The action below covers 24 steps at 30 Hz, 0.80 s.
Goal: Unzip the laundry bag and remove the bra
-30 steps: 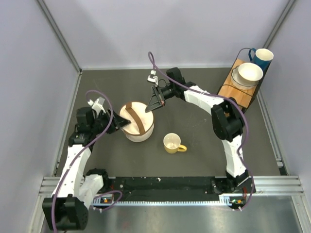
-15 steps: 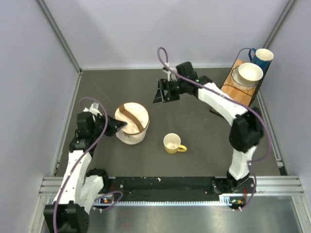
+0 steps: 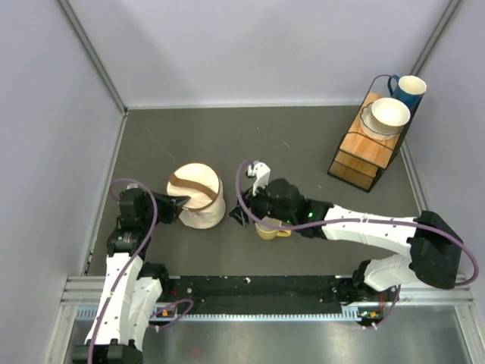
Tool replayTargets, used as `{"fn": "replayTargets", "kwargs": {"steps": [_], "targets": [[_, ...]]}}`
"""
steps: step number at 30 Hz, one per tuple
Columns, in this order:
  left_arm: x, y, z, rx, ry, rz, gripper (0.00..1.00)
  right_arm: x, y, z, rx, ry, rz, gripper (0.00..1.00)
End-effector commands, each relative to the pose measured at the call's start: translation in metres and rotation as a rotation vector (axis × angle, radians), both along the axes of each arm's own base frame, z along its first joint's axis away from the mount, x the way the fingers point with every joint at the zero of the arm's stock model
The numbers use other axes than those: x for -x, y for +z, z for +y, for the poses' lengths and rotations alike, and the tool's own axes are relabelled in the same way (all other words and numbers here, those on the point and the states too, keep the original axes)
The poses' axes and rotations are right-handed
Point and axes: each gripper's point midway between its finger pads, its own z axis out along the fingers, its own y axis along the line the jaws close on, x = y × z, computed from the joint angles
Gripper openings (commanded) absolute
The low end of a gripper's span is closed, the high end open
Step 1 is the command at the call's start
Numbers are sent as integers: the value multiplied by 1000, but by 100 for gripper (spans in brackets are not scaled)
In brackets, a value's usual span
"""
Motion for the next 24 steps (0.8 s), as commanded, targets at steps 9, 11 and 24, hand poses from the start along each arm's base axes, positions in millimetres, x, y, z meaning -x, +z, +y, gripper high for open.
{"fn": "replayTargets", "kwargs": {"steps": [9, 11, 24], "targets": [[1, 28, 0, 62, 45, 50, 0, -7, 45, 52, -205, -51, -153, 73], [2, 23, 1, 61, 50, 55, 0, -13, 50, 51, -248, -58, -61, 81], [3, 4, -5, 107, 33, 36, 0, -37, 32, 78, -294, 83, 370, 83]]}}
